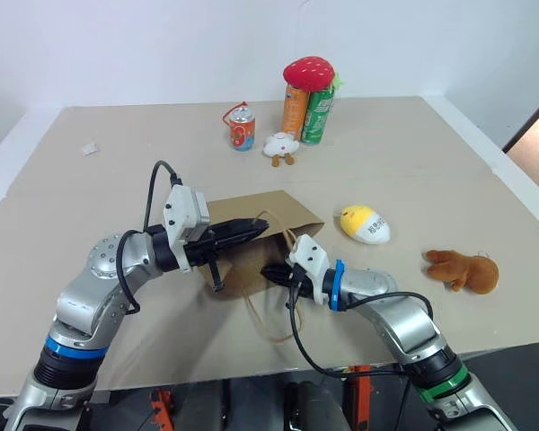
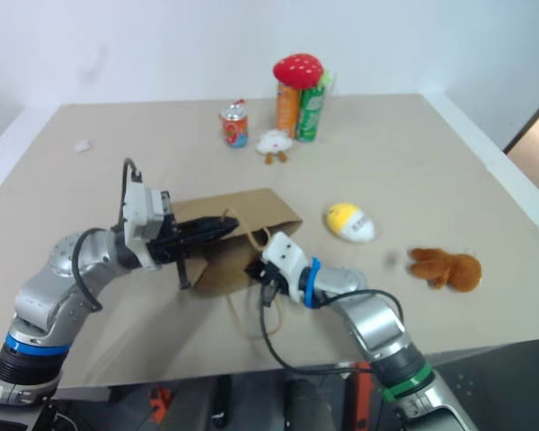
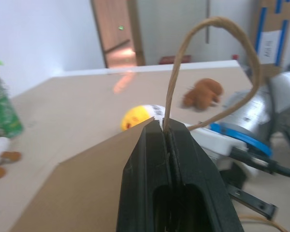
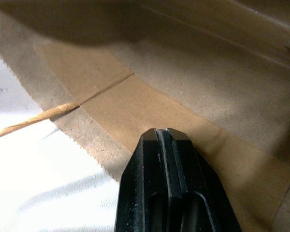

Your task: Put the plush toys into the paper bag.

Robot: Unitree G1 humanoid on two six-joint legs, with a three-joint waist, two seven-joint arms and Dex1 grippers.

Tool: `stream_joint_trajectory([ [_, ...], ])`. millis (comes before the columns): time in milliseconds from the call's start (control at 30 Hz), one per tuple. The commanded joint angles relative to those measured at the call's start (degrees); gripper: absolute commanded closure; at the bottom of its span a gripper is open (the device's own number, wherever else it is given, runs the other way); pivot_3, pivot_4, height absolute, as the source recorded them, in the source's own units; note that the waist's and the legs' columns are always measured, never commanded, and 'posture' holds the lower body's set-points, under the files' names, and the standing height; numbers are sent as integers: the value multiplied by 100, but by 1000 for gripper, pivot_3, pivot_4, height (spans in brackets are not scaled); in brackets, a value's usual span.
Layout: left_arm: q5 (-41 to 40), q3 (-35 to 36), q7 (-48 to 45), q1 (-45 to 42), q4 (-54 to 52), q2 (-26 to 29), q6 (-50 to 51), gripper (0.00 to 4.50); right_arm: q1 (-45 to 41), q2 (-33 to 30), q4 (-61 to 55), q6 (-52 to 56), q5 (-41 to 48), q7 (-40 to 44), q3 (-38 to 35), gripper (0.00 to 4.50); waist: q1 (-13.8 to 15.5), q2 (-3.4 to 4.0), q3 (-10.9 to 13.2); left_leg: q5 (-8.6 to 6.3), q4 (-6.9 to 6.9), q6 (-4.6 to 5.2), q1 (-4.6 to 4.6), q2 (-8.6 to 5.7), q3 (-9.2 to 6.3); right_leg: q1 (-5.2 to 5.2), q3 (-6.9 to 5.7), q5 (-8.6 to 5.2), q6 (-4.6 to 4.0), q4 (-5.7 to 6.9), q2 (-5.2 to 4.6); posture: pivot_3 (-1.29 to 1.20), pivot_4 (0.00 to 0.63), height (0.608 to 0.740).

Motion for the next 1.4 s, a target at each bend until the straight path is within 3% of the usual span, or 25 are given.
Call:
stream_joint_trajectory([
  [33,-253,400,37,272,-154,139,179,4500,89,-17,30,-113,-165,-85,-94,4452,0,0,-1,0,0,0,0,1,0,-2,0,1,0,0,0,0,150,740],
  [300,-730,683,-263,344,68,572,780,4500,-6,106,188,-185,-261,-115,-127,4452,-3,-4,-3,-4,0,-7,1,6,3,-29,4,1,0,-1,-2,0,150,740],
  [700,-272,680,695,-808,-199,-22,342,4500,-15,107,228,-233,-290,-120,-205,4452,0,-11,-6,-3,0,-7,-1,13,20,-31,7,13,17,-2,-7,0,150,740],
  [1167,138,895,1658,-772,-457,-361,210,4500,-138,268,436,-214,-206,-248,-391,4452,-2,-14,-6,-3,0,-6,-1,9,39,-29,13,30,11,-3,-4,0,150,740],
  [1400,200,829,1490,-843,-654,-266,33,4500,-88,267,464,-280,-278,-184,-366,4452,-2,-14,-6,-3,0,-7,-1,11,43,-36,14,32,13,-4,-5,0,150,740],
])
